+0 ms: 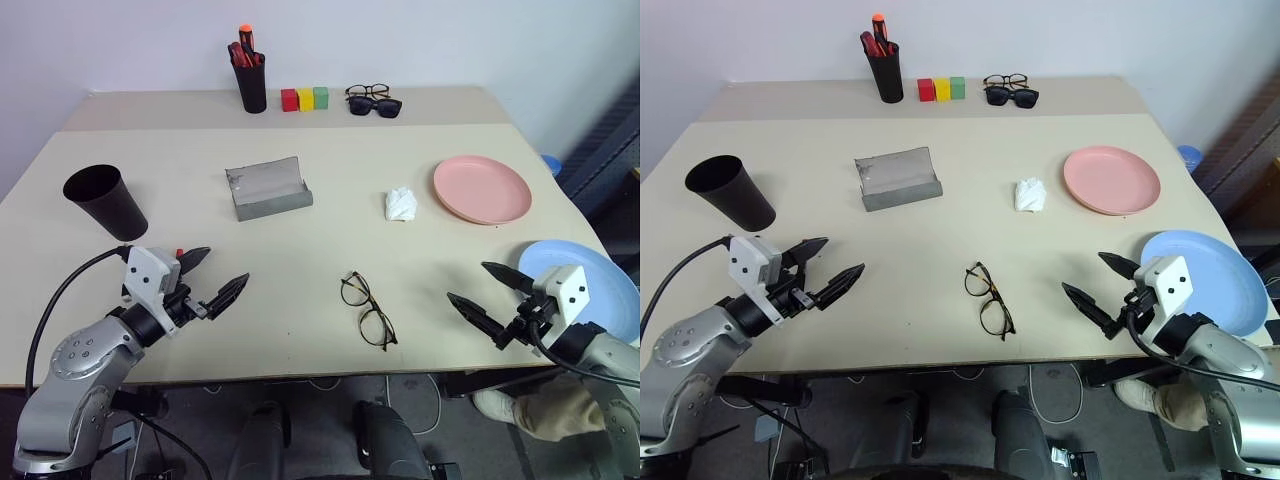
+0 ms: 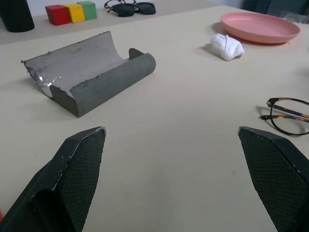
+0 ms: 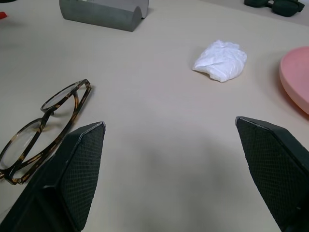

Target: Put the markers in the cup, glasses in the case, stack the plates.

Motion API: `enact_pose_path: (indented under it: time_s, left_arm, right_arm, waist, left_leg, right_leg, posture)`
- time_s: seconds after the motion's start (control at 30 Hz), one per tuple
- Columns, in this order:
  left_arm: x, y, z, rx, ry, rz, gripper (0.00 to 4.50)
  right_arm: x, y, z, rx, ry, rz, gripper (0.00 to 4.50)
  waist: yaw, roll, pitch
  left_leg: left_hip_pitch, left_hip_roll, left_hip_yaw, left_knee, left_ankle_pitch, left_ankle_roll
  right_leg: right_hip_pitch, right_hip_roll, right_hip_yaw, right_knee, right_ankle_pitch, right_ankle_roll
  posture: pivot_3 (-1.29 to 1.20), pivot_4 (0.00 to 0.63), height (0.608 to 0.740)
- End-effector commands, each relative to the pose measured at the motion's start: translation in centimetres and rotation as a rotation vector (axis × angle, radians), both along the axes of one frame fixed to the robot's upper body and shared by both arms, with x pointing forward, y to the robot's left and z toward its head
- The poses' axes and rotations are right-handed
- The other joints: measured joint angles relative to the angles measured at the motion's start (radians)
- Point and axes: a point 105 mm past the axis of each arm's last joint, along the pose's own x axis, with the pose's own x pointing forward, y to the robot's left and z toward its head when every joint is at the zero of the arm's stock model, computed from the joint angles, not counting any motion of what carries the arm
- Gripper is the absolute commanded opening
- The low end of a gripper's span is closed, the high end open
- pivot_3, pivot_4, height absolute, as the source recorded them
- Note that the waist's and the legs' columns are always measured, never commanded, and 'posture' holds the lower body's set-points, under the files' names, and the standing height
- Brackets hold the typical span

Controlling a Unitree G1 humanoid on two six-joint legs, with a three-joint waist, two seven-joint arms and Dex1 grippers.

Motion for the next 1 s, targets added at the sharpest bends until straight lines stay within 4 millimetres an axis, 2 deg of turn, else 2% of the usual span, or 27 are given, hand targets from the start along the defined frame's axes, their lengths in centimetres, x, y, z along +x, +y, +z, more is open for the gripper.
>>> enact_pose_path:
  time_s: [0.03, 0.27, 0.4, 0.47, 0.57, 0.7, 0.87, 1.0]
  left_arm:
    - [-0.4, -0.2, 1.1, 0.002, -0.052, -0.006, 4.5]
    - [-0.4, 0.1, 1.2, -0.025, -0.024, 0.034, 4.5]
    - [0.6, 1.0, 2.1, -0.166, 0.037, 0.169, 4.5]
    - [1.4, 2.0, 2.4, -0.221, 0.058, 0.294, 4.5]
    - [2.4, 3.3, 2.0, -0.234, 0.154, 0.48, 4.5]
    - [3.2, 4.6, 2.1, -0.242, 0.191, 0.6, 4.5]
    - [3.8, 6.1, 0.5, -0.231, 0.329, 0.735, 4.5]
    - [4.8, 5.8, -0.3, -0.231, 0.428, 0.751, 4.5]
  right_arm:
    - [0.1, 0.0, 1.1, -0.029, -0.048, 0.007, 4.41]
    - [0.7, 1.3, 1.9, -0.039, -0.084, 0.08, 4.41]
    - [0.8, 4.4, 3.2, -0.043, -0.145, 0.3, 4.41]
    - [1.0, 6.1, 3.7, -0.044, -0.163, 0.419, 4.41]
    - [1.6, 8.3, 4.2, -0.037, -0.165, 0.566, 4.41]
    - [2.5, 9.9, 4.4, -0.044, -0.171, 0.679, 4.41]
    - [3.1, 11.2, 4.8, -0.033, -0.172, 0.766, 4.41]
    - [3.6, 11.9, 4.8, -0.032, -0.183, 0.78, 4.41]
  waist:
    - [0.0, 0.0, 0.0]
    - [-0.001, 0.0, 0.0]
    - [-0.001, 0.0, 0.0]
    - [0.0, 0.0, 0.0]
    - [0.0, -0.001, 0.0]
    - [0.001, -0.002, 0.0]
    - [0.001, -0.002, 0.0]
    - [0.001, -0.003, 0.0]
  left_leg:
    - [0.0, 0.0, 0.0, 0.0, 0.0, 0.0]
    - [0.0, 0.0, 0.0, 0.0, 0.0, 0.0]
    - [0.0, 0.001, 0.001, 0.0, 0.0, 0.0]
    - [0.0, 0.001, 0.001, 0.001, 0.0, 0.0]
    - [0.001, 0.001, 0.0, 0.001, 0.0, 0.001]
    - [0.001, 0.001, 0.0, 0.002, 0.001, 0.001]
    - [0.001, 0.001, 0.0, 0.002, 0.001, 0.001]
    - [0.001, 0.0, -0.001, 0.002, 0.001, 0.001]
  right_leg:
    - [0.0, 0.0, 0.0, 0.0, 0.0, 0.0]
    - [0.0, 0.0, 0.0, 0.0, 0.0, 0.0]
    - [0.0, 0.001, 0.0, 0.0, 0.0, 0.0]
    - [0.0, 0.001, 0.0, 0.001, 0.0, 0.001]
    - [0.001, 0.002, -0.001, 0.003, 0.0, 0.001]
    - [0.001, 0.002, -0.001, 0.005, 0.002, 0.0]
    - [0.001, 0.003, -0.001, 0.005, 0.002, -0.001]
    - [0.001, 0.003, -0.001, 0.005, 0.002, -0.001]
  posture:
    - [0.0, 0.15, 0.74]
    - [0.0, 0.15, 0.74]
    - [0.0, 0.15, 0.74]
    - [0.0, 0.15, 0.74]
    - [0.0, 0.15, 0.74]
    - [0.0, 0.15, 0.74]
    - [0.0, 0.15, 0.74]
    - [0.0, 0.15, 0.74]
